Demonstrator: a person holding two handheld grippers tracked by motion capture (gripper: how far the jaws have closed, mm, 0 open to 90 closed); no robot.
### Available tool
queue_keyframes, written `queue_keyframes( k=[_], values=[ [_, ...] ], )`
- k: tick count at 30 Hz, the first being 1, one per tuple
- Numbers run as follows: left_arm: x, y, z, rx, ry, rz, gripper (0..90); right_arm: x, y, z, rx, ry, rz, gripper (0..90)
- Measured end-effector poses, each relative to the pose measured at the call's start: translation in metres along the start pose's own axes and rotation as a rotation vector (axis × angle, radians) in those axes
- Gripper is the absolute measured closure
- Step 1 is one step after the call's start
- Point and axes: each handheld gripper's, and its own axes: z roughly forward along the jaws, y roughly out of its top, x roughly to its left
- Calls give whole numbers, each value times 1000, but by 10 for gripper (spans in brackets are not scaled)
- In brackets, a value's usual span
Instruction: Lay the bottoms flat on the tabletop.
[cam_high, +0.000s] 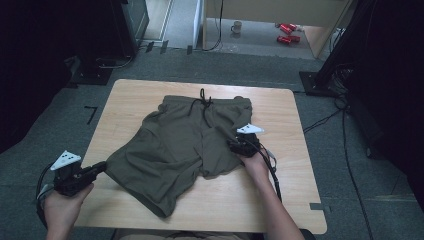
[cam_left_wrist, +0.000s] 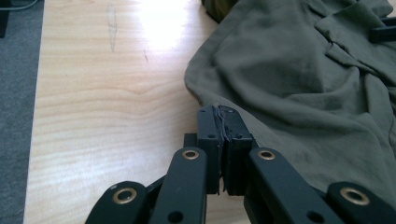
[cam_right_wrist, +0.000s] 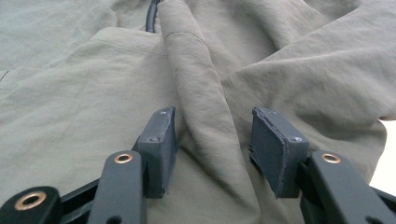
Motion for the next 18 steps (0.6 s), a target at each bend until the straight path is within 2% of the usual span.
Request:
queue_keyframes(
  k=[8,18],
  values=[
    [1,-9,-6,10,11,-9,886,0,6,7,1,-8,6,505],
    [8,-19,-13,29,41,-43,885,-2,12,14,1,-14,9,505]
  ],
)
